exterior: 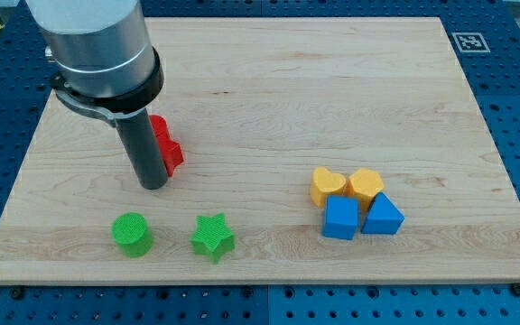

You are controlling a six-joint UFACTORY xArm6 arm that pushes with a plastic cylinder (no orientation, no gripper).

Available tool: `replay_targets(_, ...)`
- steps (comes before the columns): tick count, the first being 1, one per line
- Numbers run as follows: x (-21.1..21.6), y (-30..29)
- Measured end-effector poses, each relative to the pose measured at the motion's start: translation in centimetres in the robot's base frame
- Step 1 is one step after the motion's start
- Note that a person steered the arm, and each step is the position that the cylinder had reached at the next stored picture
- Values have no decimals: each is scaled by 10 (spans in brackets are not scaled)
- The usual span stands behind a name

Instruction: Move red star closer to red circle

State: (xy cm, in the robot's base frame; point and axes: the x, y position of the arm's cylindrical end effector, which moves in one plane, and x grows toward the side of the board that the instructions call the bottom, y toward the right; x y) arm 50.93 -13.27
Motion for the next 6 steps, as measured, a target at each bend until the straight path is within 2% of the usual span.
replay_targets(1,0,0)
replay_targets(3,7,54)
replay_targets(4,-11,54)
replay_targets(6,-12,54)
